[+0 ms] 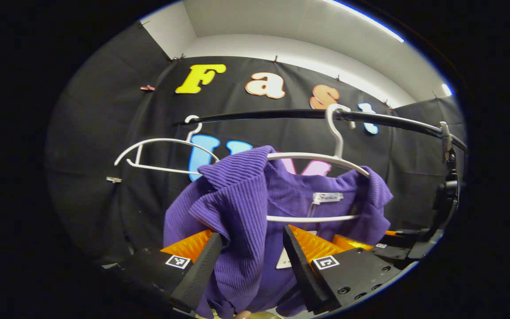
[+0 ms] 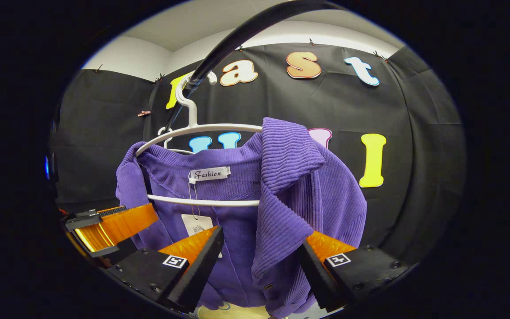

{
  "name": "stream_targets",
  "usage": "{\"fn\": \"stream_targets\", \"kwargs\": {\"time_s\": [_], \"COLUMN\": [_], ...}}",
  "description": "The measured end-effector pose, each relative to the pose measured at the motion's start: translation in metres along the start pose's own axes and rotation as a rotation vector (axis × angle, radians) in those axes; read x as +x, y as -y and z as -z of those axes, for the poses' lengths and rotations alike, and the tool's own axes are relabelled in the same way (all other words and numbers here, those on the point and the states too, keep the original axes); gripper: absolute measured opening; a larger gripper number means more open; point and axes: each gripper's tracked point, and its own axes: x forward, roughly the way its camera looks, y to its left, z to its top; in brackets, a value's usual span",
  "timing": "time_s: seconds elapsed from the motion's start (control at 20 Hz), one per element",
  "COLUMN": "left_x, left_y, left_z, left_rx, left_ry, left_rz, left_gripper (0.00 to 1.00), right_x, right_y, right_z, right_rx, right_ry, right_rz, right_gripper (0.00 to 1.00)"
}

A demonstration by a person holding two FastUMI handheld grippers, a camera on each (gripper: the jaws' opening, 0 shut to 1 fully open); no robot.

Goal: Grasp the clothes on the hanger with both hands and then place them into the laundry hamper below.

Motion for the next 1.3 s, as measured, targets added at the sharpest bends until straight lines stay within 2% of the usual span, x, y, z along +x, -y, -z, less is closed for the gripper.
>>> {"fn": "stream_targets", "kwargs": {"time_s": [0.05, 0.15, 0.25, 0.3, 0.35, 0.4, 0.5, 0.55, 0.6, 0.65, 0.7, 0.75, 0.95, 1.1, 1.3], "left_x": [0.002, 0.006, 0.010, 0.013, 0.017, 0.020, 0.026, 0.028, 0.026, 0.026, 0.029, 0.029, 0.019, 0.007, -0.010], "left_y": [-0.005, -0.001, -0.006, -0.009, -0.008, -0.006, -0.007, -0.011, -0.025, -0.031, -0.031, -0.031, -0.034, -0.037, -0.050], "left_z": [-0.001, 0.003, 0.004, 0.004, 0.003, 0.002, 0.006, 0.006, 0.002, -0.002, 0.001, 0.002, 0.001, -0.001, -0.016], "left_rx": [-0.013, -0.038, -0.027, -0.014, -0.001, 0.010, 0.026, 0.027, 0.022, 0.009, -0.003, 0.001, 0.079, 0.108, 0.156], "left_ry": [0.011, 0.009, 0.010, 0.016, 0.026, 0.032, 0.015, 0.008, 0.013, 0.023, 0.010, 0.000, -0.018, -0.023, -0.016], "left_rz": [-0.031, -0.033, -0.067, -0.086, -0.094, -0.090, -0.063, -0.064, -0.116, -0.118, -0.100, -0.087, -0.086, -0.091, -0.163], "left_gripper": [0.85, 0.85, 0.85, 0.84, 0.83, 0.79, 0.73, 0.65, 0.47, 0.29, 0.11, 0.09, 0.05, 0.05, 0.05], "right_x": [0.003, 0.009, 0.012, 0.016, 0.021, 0.023, 0.028, 0.029, 0.029, 0.034, 0.035, 0.037, 0.029, 0.017, 0.004], "right_y": [0.000, 0.000, 0.001, 0.005, 0.009, 0.011, 0.017, 0.027, 0.034, 0.031, 0.029, 0.030, 0.047, 0.070, 0.088], "right_z": [0.000, 0.000, 0.002, 0.002, 0.001, 0.000, 0.002, -0.001, -0.004, -0.002, -0.002, 0.000, -0.011, -0.022, -0.040], "right_rx": [0.006, 0.029, 0.031, 0.017, 0.011, 0.016, 0.020, 0.013, 0.018, 0.039, 0.059, 0.064, 0.096, 0.143, 0.178], "right_ry": [0.000, -0.001, -0.002, 0.003, 0.006, 0.001, 0.003, 0.012, 0.025, 0.029, 0.019, 0.014, 0.049, 0.088, 0.152], "right_rz": [0.000, -0.004, 0.007, 0.024, 0.031, 0.035, 0.060, 0.100, 0.115, 0.084, 0.050, 0.031, -0.007, 0.002, 0.011], "right_gripper": [0.98, 0.98, 0.98, 0.91, 0.73, 0.68, 0.67, 0.47, 0.26, 0.05, 0.13, 0.13, 0.13, 0.13, 0.13]}}
